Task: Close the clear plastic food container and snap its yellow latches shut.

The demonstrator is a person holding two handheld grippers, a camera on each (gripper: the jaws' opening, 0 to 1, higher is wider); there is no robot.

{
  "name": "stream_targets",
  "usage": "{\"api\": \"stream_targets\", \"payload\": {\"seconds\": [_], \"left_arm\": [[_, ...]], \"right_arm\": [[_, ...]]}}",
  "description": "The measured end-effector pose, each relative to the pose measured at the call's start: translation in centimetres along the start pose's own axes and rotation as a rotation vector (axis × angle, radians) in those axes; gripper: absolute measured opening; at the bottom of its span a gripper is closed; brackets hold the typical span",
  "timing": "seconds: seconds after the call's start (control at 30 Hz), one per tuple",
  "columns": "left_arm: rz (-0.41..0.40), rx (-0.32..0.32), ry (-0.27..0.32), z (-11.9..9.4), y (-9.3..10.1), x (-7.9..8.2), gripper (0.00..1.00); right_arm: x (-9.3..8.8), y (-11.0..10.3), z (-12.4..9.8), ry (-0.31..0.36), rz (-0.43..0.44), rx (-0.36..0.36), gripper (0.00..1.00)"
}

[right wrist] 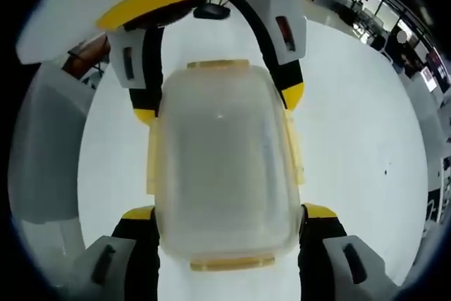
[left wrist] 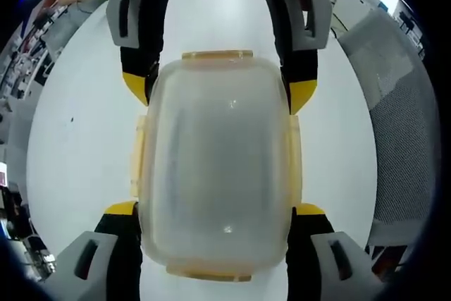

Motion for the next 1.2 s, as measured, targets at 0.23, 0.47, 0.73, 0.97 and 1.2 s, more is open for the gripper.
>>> {"api": "stream_targets", "payload": {"seconds": [0.23,0.47,0.73,0.97,1.2], "left_arm": [[-0.007,0.003,0.01,0.0,-0.9,0.0,0.85],[-0.01,0.007,0.01,0.1,-1.7,-0.1,0.85],[-0.012,0.018,0.009,0.4,-2.9,-0.1,0.86],[0.029,0.081,-0.012,0.8,-3.7,-0.2,0.87],[0.018,0.076,0.016,0.8,-4.4,-0.2,0.87]], "right_arm": [[0.1,1.0,0.1,-0.001,-0.003,-0.001,0.82],[0.3,1.9,0.1,-0.004,-0.005,-0.003,0.82],[0.4,3.1,0.2,0.005,0.001,-0.007,0.82],[0.6,4.0,0.1,0.02,0.027,-0.01,0.82],[0.7,4.4,0.2,0.021,0.013,-0.007,0.82]]}}
Point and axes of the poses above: the point that each gripper's makers call its tool centre point, and the gripper's own axes: z roughly forward along the fingers, y roughly to its right, x roughly out of its top, the point moved 5 cm from there along -z, roughly backward along the fingers, and after that the axes turned 6 degrees about -y, right-handed, at the moved point
